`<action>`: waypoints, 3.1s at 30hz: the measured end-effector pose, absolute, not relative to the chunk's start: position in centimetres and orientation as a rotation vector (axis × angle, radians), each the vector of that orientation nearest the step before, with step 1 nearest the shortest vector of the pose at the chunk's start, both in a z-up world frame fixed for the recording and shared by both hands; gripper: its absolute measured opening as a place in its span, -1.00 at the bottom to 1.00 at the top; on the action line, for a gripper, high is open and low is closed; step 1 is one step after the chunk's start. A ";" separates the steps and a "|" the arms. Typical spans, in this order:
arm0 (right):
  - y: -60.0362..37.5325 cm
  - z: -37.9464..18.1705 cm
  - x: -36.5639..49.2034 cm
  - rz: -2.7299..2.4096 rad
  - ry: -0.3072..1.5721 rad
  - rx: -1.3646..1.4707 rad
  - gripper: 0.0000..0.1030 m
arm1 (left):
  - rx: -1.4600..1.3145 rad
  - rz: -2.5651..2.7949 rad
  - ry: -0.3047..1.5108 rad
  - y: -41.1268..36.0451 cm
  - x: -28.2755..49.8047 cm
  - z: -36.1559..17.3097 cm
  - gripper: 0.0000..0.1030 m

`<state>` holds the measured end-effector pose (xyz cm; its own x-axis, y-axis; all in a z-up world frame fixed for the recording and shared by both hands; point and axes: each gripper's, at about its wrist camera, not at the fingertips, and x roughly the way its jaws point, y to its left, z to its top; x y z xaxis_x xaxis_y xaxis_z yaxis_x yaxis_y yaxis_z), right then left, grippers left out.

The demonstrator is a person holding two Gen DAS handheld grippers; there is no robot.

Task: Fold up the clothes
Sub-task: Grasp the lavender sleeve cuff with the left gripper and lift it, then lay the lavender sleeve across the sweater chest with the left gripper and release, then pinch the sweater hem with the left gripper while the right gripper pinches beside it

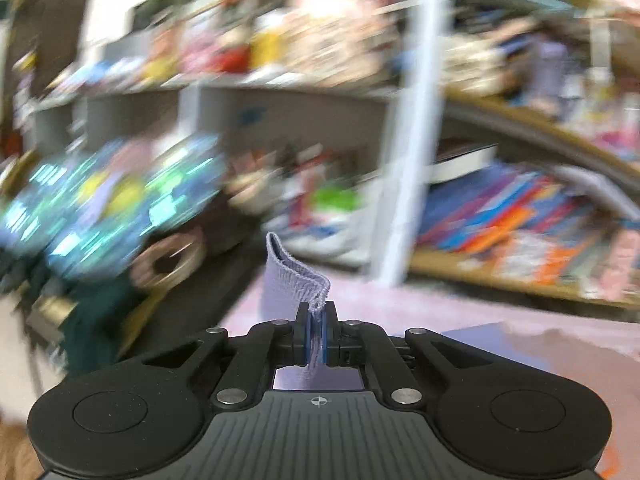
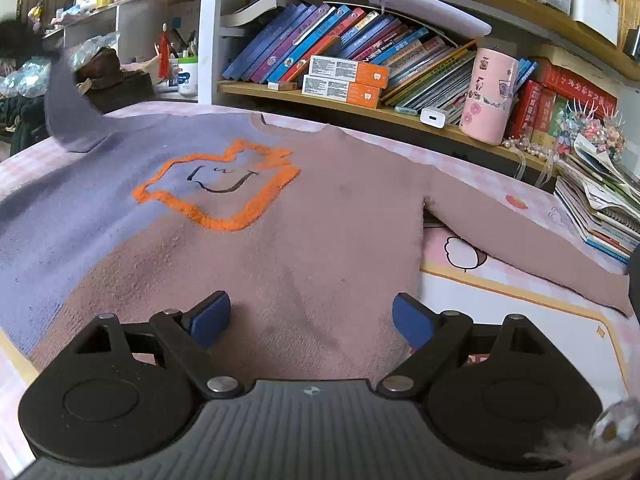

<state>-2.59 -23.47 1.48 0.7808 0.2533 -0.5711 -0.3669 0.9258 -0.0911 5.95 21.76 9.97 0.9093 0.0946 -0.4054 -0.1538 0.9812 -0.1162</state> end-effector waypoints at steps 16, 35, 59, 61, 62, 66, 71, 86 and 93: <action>-23.7 1.4 -2.3 0.319 0.590 -0.194 0.76 | -0.013 -0.206 0.426 -1.0 15.4 12.8 -0.93; -24.3 1.4 -2.0 0.337 0.613 -0.152 0.77 | -0.105 -0.430 0.631 -8.1 16.1 7.8 0.12; -23.7 1.7 -3.0 0.317 0.553 -0.200 0.70 | -0.057 -0.088 0.567 12.7 -5.4 3.7 0.19; -24.2 2.1 -3.5 0.301 0.506 -0.171 0.64 | -0.074 -0.092 0.577 13.2 -5.1 3.5 -0.09; -24.6 2.2 -3.5 0.285 0.512 -0.148 0.53 | -0.081 -0.091 0.583 13.5 -5.0 3.2 -0.21; -26.0 2.4 -3.5 0.249 0.566 -0.090 0.18 | -0.109 -0.118 0.606 13.8 -4.6 2.1 -0.37; -27.2 2.3 -4.8 0.216 0.616 -0.079 -0.07 | -0.153 -0.159 0.623 14.7 -4.2 1.1 -0.80; -23.0 2.3 -3.4 0.321 0.666 -0.055 -0.71 | -0.189 -0.139 0.624 17.3 -4.0 1.7 -0.90; -21.1 2.3 -4.7 0.338 0.645 -0.097 -0.71 | -0.194 -0.091 0.623 18.8 -4.4 1.6 -0.90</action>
<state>-4.66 -21.13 2.26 0.7466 0.2784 -0.6042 -0.3380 0.9410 0.0159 -4.44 18.79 1.63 0.8086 -0.1426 -0.5708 0.0260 0.9779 -0.2075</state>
